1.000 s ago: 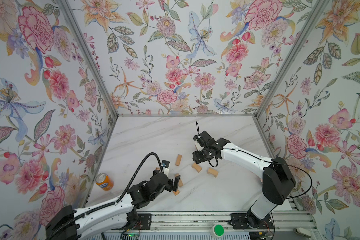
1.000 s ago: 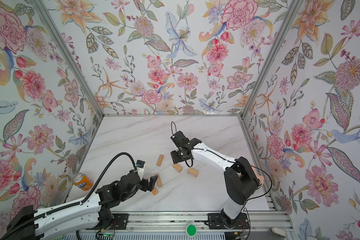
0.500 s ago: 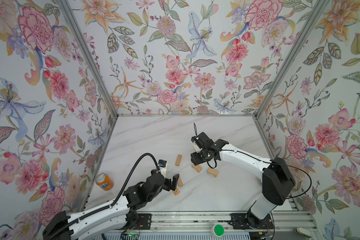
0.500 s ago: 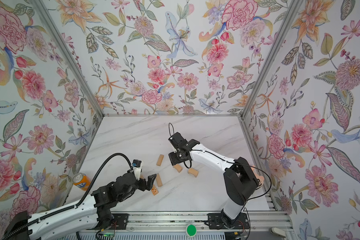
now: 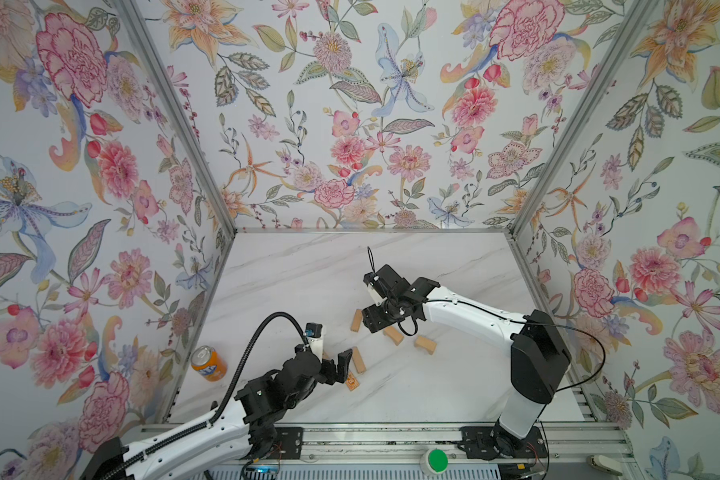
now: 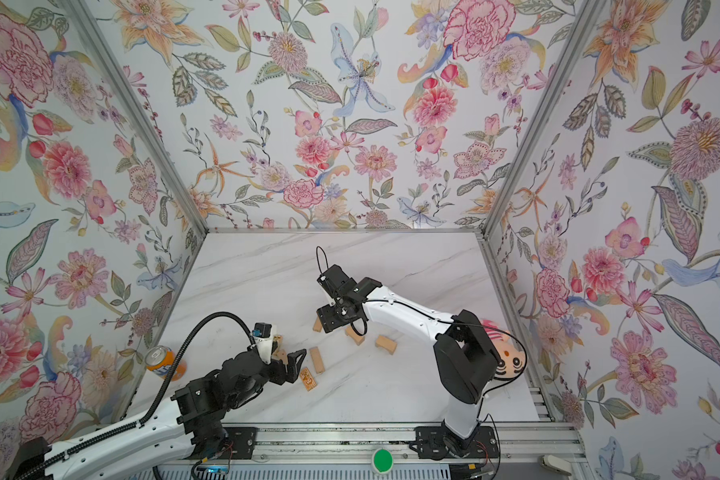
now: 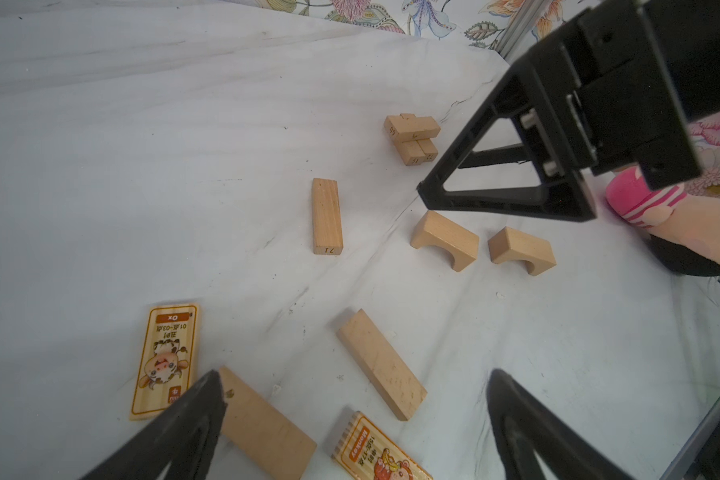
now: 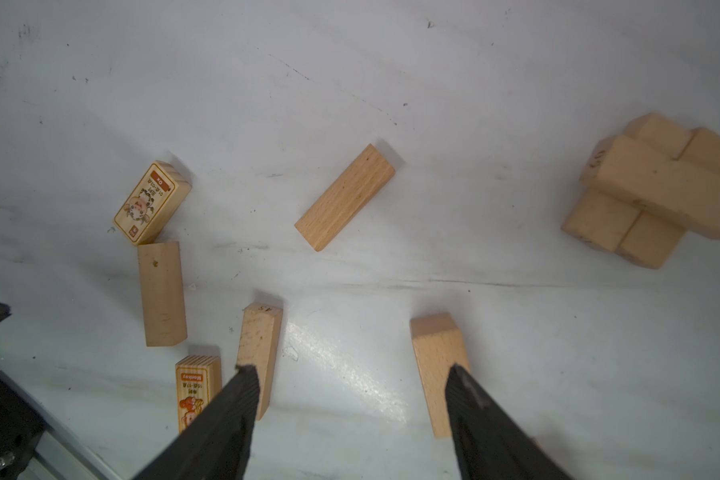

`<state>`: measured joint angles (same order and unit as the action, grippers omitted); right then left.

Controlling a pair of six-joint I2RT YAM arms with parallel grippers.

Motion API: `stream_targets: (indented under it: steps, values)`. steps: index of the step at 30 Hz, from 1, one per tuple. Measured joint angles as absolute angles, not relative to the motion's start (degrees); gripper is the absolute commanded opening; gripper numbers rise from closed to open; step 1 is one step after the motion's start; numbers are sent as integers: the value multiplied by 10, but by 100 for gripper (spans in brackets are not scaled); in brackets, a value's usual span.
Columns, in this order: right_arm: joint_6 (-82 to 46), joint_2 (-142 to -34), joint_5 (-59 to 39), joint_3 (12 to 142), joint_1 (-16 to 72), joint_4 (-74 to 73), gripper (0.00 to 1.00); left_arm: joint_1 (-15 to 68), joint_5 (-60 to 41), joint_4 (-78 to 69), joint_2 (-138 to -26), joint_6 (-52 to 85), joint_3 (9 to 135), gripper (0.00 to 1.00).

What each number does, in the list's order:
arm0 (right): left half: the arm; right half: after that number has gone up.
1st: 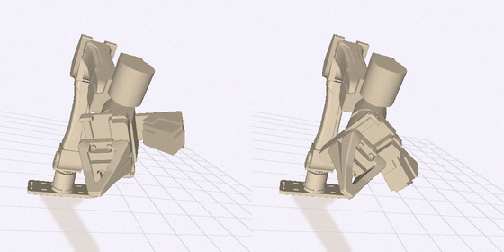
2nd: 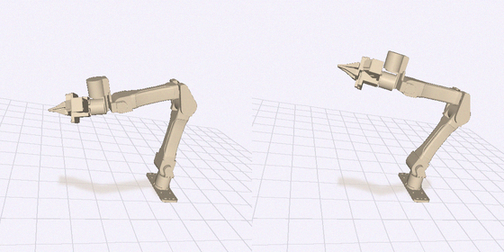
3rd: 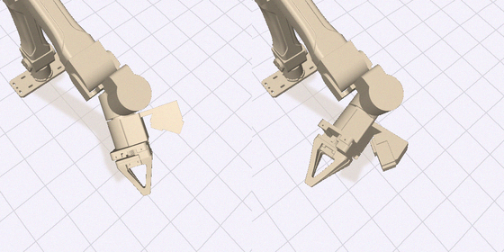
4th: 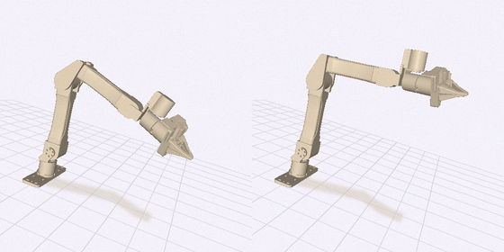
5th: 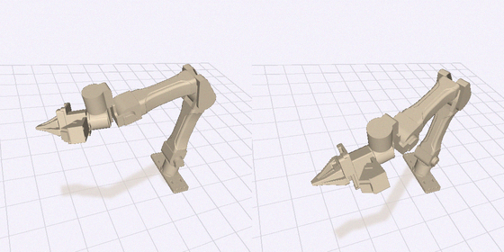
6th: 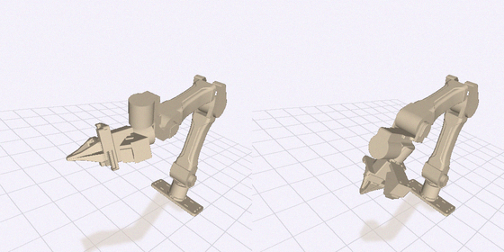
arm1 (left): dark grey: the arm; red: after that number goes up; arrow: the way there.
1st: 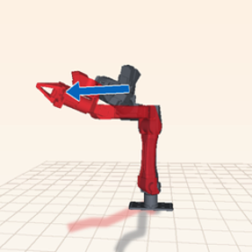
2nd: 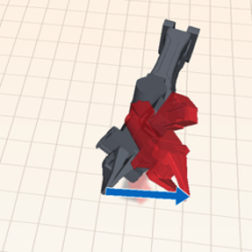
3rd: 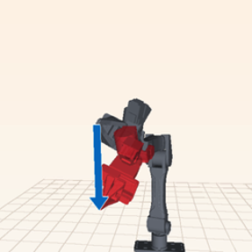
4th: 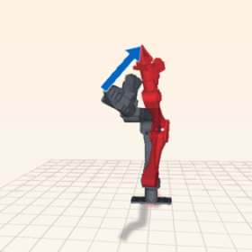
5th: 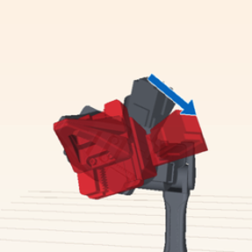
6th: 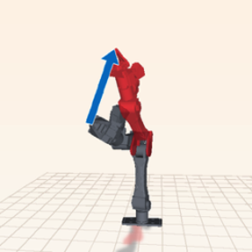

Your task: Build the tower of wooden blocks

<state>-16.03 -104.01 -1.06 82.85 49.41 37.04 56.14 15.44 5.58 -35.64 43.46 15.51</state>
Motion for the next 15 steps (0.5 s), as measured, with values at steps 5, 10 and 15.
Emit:
stream_targets:
  steps: [5,10,15]
  values:
    - [-96,-1099,-5,886,495,385,99,561,155,66,-330,450,137,99]
    - [-18,-1144,9,917,495,402,99,561,155,69,-314,455,136,99]
    - [48,-1176,8,934,495,414,99,561,161,73,-305,455,136,99]
